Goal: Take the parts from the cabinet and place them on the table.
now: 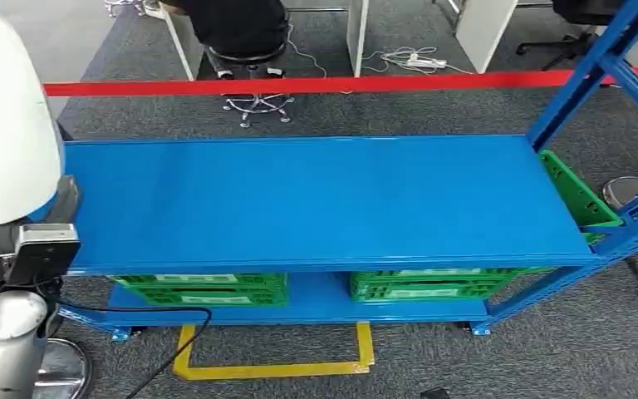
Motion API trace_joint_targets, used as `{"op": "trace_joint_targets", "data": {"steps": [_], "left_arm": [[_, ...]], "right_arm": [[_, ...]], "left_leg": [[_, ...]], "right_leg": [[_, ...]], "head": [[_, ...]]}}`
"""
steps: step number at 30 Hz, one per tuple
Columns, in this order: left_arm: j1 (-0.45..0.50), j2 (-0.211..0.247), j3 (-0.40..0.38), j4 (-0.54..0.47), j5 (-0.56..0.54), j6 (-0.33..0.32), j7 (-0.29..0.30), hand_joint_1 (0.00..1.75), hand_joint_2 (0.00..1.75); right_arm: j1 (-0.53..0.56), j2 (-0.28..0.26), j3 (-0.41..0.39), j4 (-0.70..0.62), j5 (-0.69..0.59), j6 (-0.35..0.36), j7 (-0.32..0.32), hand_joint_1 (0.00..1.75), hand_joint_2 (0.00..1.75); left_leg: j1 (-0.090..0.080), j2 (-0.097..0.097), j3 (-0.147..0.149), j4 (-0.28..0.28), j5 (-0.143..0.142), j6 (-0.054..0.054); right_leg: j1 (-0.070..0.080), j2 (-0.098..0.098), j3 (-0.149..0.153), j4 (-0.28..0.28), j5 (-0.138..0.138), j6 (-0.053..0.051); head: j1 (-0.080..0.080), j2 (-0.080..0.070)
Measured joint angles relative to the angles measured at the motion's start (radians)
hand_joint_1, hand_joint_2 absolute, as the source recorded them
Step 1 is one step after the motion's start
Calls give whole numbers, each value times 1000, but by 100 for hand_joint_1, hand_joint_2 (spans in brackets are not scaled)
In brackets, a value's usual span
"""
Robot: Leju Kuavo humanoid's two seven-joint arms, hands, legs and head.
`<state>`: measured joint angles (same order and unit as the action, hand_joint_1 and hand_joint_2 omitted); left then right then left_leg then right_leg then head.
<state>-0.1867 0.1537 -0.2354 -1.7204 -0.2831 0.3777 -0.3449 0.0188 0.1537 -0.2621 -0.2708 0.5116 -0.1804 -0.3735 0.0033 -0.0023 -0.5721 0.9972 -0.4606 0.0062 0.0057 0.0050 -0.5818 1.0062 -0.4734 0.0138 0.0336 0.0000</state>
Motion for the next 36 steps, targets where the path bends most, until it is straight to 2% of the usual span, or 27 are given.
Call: {"op": "trace_joint_targets", "data": {"steps": [1,2,4,5,6,7,8,10,11,14,16,17,19,20,21,22,23,25,26,27,29,30,31,32,33,35,36], "left_arm": [[-1,0,0,-3,-1,0,0,175,175],[-1,0,0,-5,-1,0,-1,175,175],[1,-2,0,-5,10,0,-1,175,175],[3,-5,0,-5,29,-3,-1,175,175],[6,-11,0,-5,58,-12,-1,175,175],[9,-15,0,-5,94,-21,-1,175,175],[12,-20,0,-5,123,-27,-3,175,175],[17,-27,0,-10,161,-42,-16,175,175],[20,-29,0,-15,176,-46,-22,175,175],[31,-34,0,-25,208,-52,-34,175,175],[50,-39,2,-38,211,-45,-44,175,175],[55,-40,3,-42,211,-39,-50,175,175],[66,-43,3,-45,207,-31,-53,175,175],[78,-45,3,-46,206,-28,-54,175,175],[87,-46,3,-46,204,-26,-55,175,175],[96,-47,3,-46,200,-24,-56,175,175],[99,-48,3,-47,196,-21,-57,175,175],[102,-49,3,-53,181,-11,-62,175,175],[102,-49,3,-58,176,-7,-64,175,175],[103,-50,3,-60,172,-5,-65,175,175],[111,-50,3,-64,170,0,-65,175,175],[114,-50,3,-65,169,1,-66,175,175],[115,-50,3,-66,167,3,-66,175,175],[114,-53,3,-68,166,3,-66,175,175],[115,-53,3,-70,164,3,-67,175,175],[118,-53,3,-71,160,6,-67,175,175],[119,-53,3,-71,158,6,-67,175,175]], "right_arm": [[0,0,0,0,0,0,0,0,0],[-1,0,0,0,0,0,0,0,0],[0,0,0,0,0,0,0,0,0],[1,0,0,0,0,0,0,0,0],[2,0,0,0,0,0,1,0,0],[3,0,0,0,0,0,1,0,0],[2,0,0,0,0,0,2,0,0],[0,0,-1,0,0,-1,3,0,0],[-2,0,-1,0,0,-1,5,0,0],[2,0,-2,0,0,-3,10,0,0],[5,0,-2,0,0,-5,12,0,0],[4,0,-2,0,0,-7,12,0,0],[4,0,-3,0,0,-9,12,0,0],[4,0,-4,0,0,-11,12,0,0],[5,0,-5,0,-1,-12,14,0,0],[7,0,-8,0,-2,-13,15,0,0],[7,0,-10,0,-2,-13,15,0,0],[6,0,-10,0,-2,-13,15,0,0],[5,0,-11,0,-2,-13,15,0,0],[5,0,-11,0,-2,-14,15,0,0],[7,0,-11,0,-2,-14,15,0,0],[7,0,-11,0,-2,-14,15,0,0],[7,0,-11,0,-3,-14,15,0,0],[7,0,-12,0,-3,-15,15,0,0],[7,0,-12,0,-3,-15,15,0,0],[7,0,-14,0,-3,-15,15,0,0],[8,0,-15,0,-3,-15,15,0,0]], "left_leg": [[3,1,2,-2,2,4],[3,2,2,-2,1,9],[1,2,2,-1,1,12],[1,3,2,-1,1,12],[0,2,3,-1,0,13],[0,2,4,-1,0,13],[0,1,5,-1,-1,13],[1,0,9,0,-5,7],[-7,0,6,1,-7,3],[-4,0,3,2,-4,-9],[-1,0,2,14,-23,-21],[-1,0,-15,53,-54,-26],[2,0,-84,204,-130,-32],[2,0,-119,275,-156,-35],[3,0,-133,303,-159,-35],[3,0,-130,293,-138,-35],[3,0,-108,247,-102,-34],[3,0,-32,96,-19,-29],[3,0,-1,33,-6,-25],[0,0,8,12,-10,-22],[-3,-1,-2,19,-8,-14],[-4,-1,-2,16,-5,-7],[3,1,-2,6,3,5],[2,4,-5,6,8,11],[2,4,-10,6,11,17],[-2,6,-24,7,21,23],[-4,6,-32,7,27,23]], "right_leg": [[-2,1,-15,18,-16,4],[-3,-1,-37,66,-47,9],[-7,-1,-116,236,-123,15],[-7,-1,-147,298,-142,17],[-7,-1,-160,318,-137,17],[-8,-1,-145,285,-106,17],[-8,-1,-112,216,-64,15],[-8,-2,-19,30,11,9],[-4,-2,-1,7,-6,6],[-1,3,-1,4,-4,-5],[-8,3,5,-7,4,-19],[-9,3,6,-9,5,-22],[-8,2,7,-8,5,-26],[-8,2,7,-8,4,-26],[-8,2,7,-7,4,-26],[-8,2,7,-7,4,-26],[-8,3,7,-5,4,-26],[-8,3,8,-1,3,-24],[-5,4,6,0,2,-21],[0,6,0,8,0,-17],[-3,3,-5,6,7,-7],[-5,3,-5,5,10,-1],[-4,3,-8,9,3,4],[-6,3,-23,32,-28,8],[-6,2,-44,91,-77,11],[-9,1,-102,251,-164,16],[-9,1,-118,305,-184,17]], "head": [[0,0],[7,0],[5,0],[8,0],[6,0],[7,0],[6,0],[7,0],[7,0],[5,0],[5,0],[-2,0],[-2,0],[-2,0],[-3,0],[-2,0],[-2,0],[-3,0],[-2,0],[-2,0],[-1,0],[0,0],[-2,0],[1,0],[5,0],[4,0],[6,0]]}}
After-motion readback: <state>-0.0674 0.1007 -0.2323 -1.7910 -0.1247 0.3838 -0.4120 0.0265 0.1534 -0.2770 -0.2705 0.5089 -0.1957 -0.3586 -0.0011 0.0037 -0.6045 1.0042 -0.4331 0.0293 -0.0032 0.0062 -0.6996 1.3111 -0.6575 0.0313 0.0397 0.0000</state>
